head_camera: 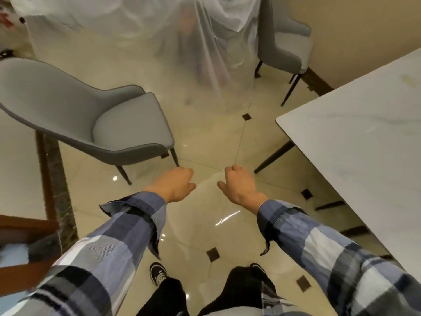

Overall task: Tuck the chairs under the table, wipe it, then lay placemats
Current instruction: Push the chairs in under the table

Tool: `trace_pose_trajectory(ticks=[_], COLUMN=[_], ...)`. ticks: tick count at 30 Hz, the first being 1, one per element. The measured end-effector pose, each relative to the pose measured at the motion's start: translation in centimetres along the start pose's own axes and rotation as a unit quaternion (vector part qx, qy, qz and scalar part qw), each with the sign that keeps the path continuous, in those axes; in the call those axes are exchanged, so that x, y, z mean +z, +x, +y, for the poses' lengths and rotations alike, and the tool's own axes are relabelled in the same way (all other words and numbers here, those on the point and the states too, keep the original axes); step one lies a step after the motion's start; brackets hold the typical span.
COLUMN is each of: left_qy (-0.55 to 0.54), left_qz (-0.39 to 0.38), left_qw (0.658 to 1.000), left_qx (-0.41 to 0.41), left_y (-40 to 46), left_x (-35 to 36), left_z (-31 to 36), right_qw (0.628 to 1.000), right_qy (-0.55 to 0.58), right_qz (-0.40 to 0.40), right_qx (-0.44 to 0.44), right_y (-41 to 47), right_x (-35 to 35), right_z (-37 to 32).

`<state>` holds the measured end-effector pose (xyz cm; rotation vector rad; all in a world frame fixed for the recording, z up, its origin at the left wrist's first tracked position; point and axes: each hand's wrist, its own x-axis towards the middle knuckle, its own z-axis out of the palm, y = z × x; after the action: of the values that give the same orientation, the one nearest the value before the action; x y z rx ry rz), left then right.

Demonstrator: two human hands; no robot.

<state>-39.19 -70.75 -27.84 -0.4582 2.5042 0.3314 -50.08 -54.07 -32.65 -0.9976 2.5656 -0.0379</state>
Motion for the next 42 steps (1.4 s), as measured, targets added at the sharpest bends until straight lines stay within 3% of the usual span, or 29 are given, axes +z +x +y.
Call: trace_pose_trajectory(ticks=[3, 9, 16, 21, 25, 30, 38, 42], left_qy=[0.032, 0.081, 0.093, 0.126, 0.163, 0.201, 0.254, 0.283], left_qz=[0.004, -0.03, -0.047, -0.11, -0.138, -0.167, -0.19, -0.208], left_qw=[0.998, 0.991, 0.984, 0.974, 0.965, 0.942, 0.889, 0.874], left_qx=[0.049, 0.104, 0.144, 0.155, 0.153, 0.211, 0.331, 0.337], left_y=[0.9, 5.0, 12.9, 16.8, 19.0, 22.7, 24.8, 25.3], left_x=[-2.5, -6.8, -9.9, -12.8, -14.7, -15.7, -18.2, -20.7], left_z=[-5.0, -13.0, -18.9, -23.8, -26.6, -29.3, -37.4, -45.6], right_qw=[0.999, 0.993, 0.986, 0.98, 0.972, 0.952, 0.91, 0.901], right_qy=[0.003, 0.041, 0.056, 0.085, 0.102, 0.147, 0.218, 0.264], right_qz=[0.027, 0.003, -0.003, -0.048, -0.063, -0.068, -0.057, -0.063], right_qx=[0.03, 0.108, 0.158, 0.176, 0.201, 0.26, 0.349, 0.34], right_y=[1.4, 5.1, 14.8, 21.3, 23.5, 25.5, 28.5, 31.7], right_x=[-0.8, -1.7, 0.8, 1.2, 0.9, 1.0, 2.3, 1.7], right_z=[-4.5, -11.0, -15.4, -20.5, -22.9, -26.2, -40.0, -49.2])
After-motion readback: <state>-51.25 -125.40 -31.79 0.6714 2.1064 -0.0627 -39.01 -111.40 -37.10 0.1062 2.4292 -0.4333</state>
